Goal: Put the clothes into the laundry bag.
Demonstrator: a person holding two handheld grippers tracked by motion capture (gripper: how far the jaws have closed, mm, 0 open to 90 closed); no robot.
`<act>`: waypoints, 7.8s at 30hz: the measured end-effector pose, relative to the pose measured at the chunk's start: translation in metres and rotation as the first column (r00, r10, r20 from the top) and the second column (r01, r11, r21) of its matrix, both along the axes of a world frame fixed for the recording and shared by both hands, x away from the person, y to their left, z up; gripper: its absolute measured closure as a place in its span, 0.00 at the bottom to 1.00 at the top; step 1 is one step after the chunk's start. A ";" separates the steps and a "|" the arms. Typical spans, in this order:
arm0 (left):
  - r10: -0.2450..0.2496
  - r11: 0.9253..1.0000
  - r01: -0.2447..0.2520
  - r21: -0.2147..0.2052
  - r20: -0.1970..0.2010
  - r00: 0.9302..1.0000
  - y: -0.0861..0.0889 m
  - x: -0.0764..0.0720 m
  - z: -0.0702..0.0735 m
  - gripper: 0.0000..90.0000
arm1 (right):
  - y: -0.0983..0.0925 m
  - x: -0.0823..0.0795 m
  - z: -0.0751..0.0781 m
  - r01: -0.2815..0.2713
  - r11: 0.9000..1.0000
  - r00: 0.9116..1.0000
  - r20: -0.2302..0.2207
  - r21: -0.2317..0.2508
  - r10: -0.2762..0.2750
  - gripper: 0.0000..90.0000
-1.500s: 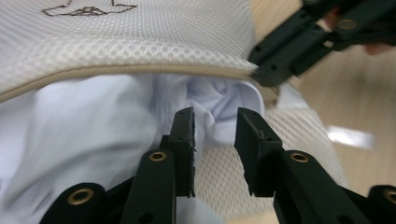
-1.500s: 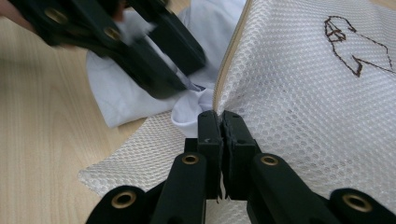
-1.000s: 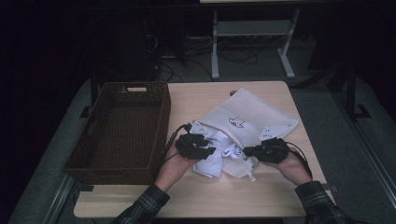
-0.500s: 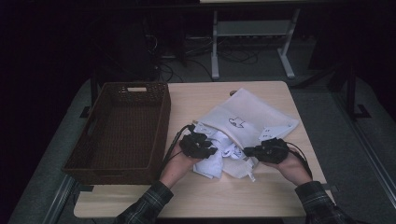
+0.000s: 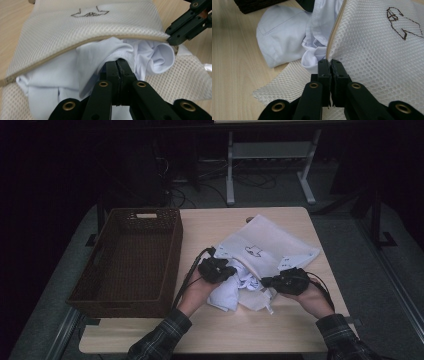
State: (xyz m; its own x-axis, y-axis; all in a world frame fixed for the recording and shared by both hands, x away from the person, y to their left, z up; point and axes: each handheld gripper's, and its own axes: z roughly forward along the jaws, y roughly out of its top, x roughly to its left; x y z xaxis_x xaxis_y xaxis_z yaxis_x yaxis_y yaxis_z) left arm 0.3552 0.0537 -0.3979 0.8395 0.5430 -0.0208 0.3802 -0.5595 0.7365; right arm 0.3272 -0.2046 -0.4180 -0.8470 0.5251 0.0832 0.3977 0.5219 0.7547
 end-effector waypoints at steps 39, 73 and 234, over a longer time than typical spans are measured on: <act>-0.074 0.997 0.075 -0.034 0.013 0.997 -0.049 0.006 -0.019 0.84 | -0.012 0.001 0.007 0.015 0.998 1.000 0.003 0.058 -0.015 0.96; 0.352 0.933 -0.344 0.109 -0.068 0.933 0.049 0.098 -0.042 0.61 | -0.009 0.005 -0.004 -0.001 1.000 1.000 -0.025 0.022 0.002 0.96; 0.083 0.996 -0.080 0.027 -0.120 0.989 0.048 -0.049 -0.061 0.95 | 0.039 -0.021 0.007 0.064 0.997 0.996 -0.058 -0.048 -0.066 0.38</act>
